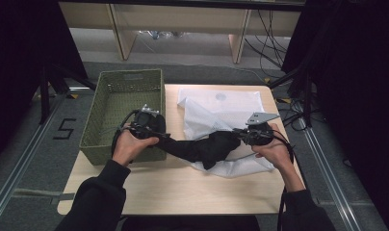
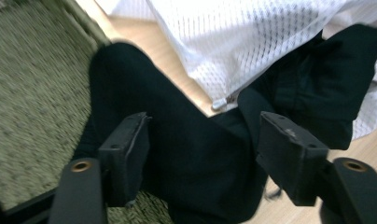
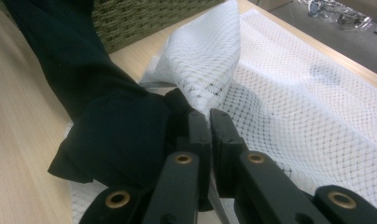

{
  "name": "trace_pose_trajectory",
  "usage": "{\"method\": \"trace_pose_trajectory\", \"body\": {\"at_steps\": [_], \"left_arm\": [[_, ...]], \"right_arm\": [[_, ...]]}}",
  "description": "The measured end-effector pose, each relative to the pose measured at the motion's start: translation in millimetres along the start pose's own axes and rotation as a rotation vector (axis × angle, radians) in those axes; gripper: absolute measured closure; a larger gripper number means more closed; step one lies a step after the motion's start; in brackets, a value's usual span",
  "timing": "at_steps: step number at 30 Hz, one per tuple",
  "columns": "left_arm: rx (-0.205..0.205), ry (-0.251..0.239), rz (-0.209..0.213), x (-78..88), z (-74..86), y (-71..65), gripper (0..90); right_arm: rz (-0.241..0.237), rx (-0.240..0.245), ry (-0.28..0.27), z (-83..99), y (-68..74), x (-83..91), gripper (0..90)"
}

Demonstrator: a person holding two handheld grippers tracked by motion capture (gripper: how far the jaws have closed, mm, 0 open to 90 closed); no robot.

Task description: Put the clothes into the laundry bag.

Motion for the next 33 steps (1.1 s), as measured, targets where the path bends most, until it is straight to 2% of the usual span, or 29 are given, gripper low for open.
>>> {"method": "trace_pose_trajectory", "body": {"at_steps": [2, 6, 12, 13, 15, 17, 18, 19, 20, 23, 24, 25, 27, 28, 29, 30, 31, 33], "left_arm": [[-0.018, 0.006, -0.004, 0.1, 0.8, 1.7, 50.0], [0.003, -0.028, 0.019, 3.3, -1.4, 4.3, 63.0], [-0.014, -0.042, 0.01, 5.6, -2.4, 3.2, 70.3], [-0.006, -0.048, 0.017, 6.1, -2.8, 3.3, 71.3], [-0.004, -0.055, 0.018, 6.9, -3.0, 3.7, 73.1], [-0.006, -0.06, 0.016, 7.1, -3.2, 3.3, 75.1], [-0.007, -0.068, 0.018, 7.8, -3.8, 2.7, 79.8], [-0.009, -0.087, 0.022, 9.8, -5.1, 1.7, 79.8], [-0.025, -0.088, 0.017, 11.9, -5.5, 1.3, 82.5], [-0.045, -0.099, 0.014, 13.0, -6.2, -2.1, 83.2], [-0.057, -0.092, 0.017, 14.0, -6.1, -2.8, 83.3], [-0.043, -0.12, 0.024, 14.0, -7.4, -7.0, 83.4], [-0.062, -0.145, 0.041, 17.3, -8.7, -18.6, 83.5], [-0.079, -0.152, 0.058, 18.8, -9.3, -26.9, 83.5], [-0.095, -0.159, 0.078, 19.3, -9.9, -36.7, 83.5], [-0.134, -0.16, 0.116, 18.5, -10.3, -57.8, 83.5], [-0.134, -0.16, 0.116, 18.5, -10.3, -57.8, 83.5], [-0.178, -0.151, 0.154, 13.1, -9.8, -80.0, 83.5]], "right_arm": [[-0.002, -0.005, 0.0, 0.6, 0.0, 0.2, 88.9], [-0.003, -0.008, 0.001, 0.7, 0.3, -0.2, 88.9], [-0.001, -0.006, 0.001, 0.4, 0.3, -0.1, 88.9], [0.019, 0.006, 0.001, 0.4, -1.4, 0.7, 89.0], [0.008, -0.012, 0.006, 0.7, 0.8, 0.5, 88.9], [0.004, -0.011, 0.005, 0.8, 0.9, -0.1, 89.0], [0.001, 0.004, 0.002, 0.6, 0.1, -0.6, 88.9], [0.001, 0.004, 0.002, 0.6, 0.1, -0.6, 88.9], [0.01, -0.012, 0.007, 0.7, 0.9, 0.2, 88.9], [0.009, -0.014, 0.009, 0.9, 1.1, -0.1, 88.9], [0.007, -0.001, 0.006, 0.8, 0.2, -1.0, 89.0], [0.004, -0.006, 0.007, 1.0, 0.7, -1.2, 89.0], [0.003, -0.001, 0.004, 0.8, 0.4, -1.1, 89.0], [0.009, -0.016, 0.009, 1.0, 1.1, -0.2, 89.0], [0.019, 0.004, 0.003, 0.7, -1.4, -0.2, 89.0], [0.02, 0.004, 0.002, 0.6, -1.7, -0.1, 89.0], [0.02, 0.004, 0.002, 0.6, -1.7, -0.1, 89.0], [0.021, -0.005, -0.001, 0.0, -0.7, 0.0, 89.0]]}}
Point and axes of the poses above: each handheld gripper's, and its own axes: x roughly backward along the jaws, z roughly out of its underside, y roughly to its left, the point moved 6 cm from there along -x, roughly forward along the jaws, and after that the axes turned 9 degrees about x, right-handed, at the moved point
